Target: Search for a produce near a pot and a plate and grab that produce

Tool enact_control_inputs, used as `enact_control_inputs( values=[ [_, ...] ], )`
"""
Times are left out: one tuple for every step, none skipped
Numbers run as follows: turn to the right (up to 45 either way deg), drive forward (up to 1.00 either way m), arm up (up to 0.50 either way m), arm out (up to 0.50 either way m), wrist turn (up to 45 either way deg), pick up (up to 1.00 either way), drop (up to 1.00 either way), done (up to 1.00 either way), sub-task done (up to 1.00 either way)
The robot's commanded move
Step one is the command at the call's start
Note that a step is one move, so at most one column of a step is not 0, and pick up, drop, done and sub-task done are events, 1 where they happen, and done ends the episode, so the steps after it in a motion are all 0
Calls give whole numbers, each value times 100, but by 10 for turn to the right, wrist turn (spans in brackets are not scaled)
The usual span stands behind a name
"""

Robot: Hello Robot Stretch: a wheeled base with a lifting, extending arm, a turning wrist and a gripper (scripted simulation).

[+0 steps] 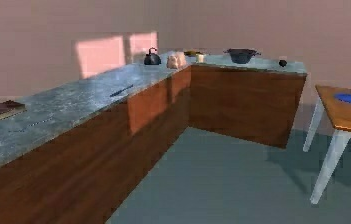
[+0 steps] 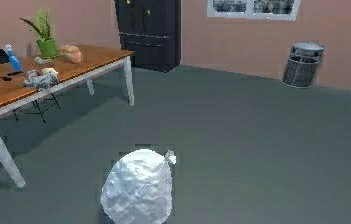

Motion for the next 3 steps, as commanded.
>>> enact_control_inputs(
  values=[
    [60,0,0,0,0,0,0,0,0],
    [0,15,0,0,0,0,0,0,0],
    [270,0,0,0,0,0,0,0,0]
  ],
)
